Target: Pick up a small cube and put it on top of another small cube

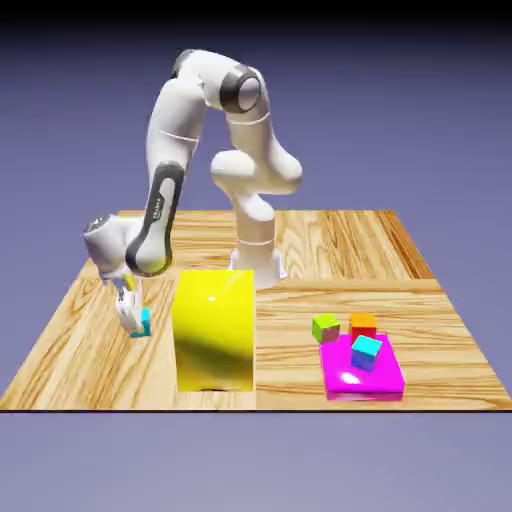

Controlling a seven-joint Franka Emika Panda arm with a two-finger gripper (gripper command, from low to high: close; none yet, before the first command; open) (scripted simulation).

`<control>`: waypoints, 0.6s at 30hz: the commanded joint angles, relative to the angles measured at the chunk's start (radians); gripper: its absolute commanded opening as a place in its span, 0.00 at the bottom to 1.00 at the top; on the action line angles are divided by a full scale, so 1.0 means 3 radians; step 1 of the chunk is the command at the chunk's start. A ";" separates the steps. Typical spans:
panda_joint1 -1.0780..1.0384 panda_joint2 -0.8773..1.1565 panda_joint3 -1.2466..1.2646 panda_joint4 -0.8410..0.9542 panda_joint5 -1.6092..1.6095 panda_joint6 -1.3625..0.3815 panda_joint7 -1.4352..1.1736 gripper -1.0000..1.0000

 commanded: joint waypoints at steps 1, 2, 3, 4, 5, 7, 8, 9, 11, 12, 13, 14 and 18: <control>0.0052 -0.0120 -0.0093 -0.0013 -0.0152 -0.0082 0.0108 0.00; 0.0000 -0.0179 -0.0142 -0.0007 -0.0239 -0.0112 0.0093 0.00; -0.0040 -0.0191 -0.0117 0.0068 -0.0295 -0.0118 -0.0026 0.00; -0.0012 -0.0198 -0.0055 0.0189 -0.0357 -0.0133 -0.0165 0.00; 0.0015 -0.0205 0.0008 0.0310 -0.0419 -0.0148 -0.0304 0.00; 0.0183 -0.0210 0.0183 0.0551 -0.0551 -0.0197 -0.0581 0.00; 0.0283 -0.0212 0.0278 0.0672 -0.0619 -0.0225 -0.0720 0.00; 0.0382 -0.0214 0.0372 0.0793 -0.0687 -0.0252 -0.0858 0.00; 0.0581 -0.0217 0.0562 0.1035 -0.0822 -0.0306 -0.1136 0.00; 0.0681 -0.0218 0.0657 0.1155 -0.0890 -0.0333 -0.1274 0.00; 0.0799 -0.0222 0.0761 0.1179 -0.0995 -0.0378 -0.1419 0.00; 0.0918 -0.0225 0.0867 0.1193 -0.1103 -0.0425 -0.1564 0.00; 0.1397 -0.0239 0.1290 0.1249 -0.1538 -0.0611 -0.2143 0.00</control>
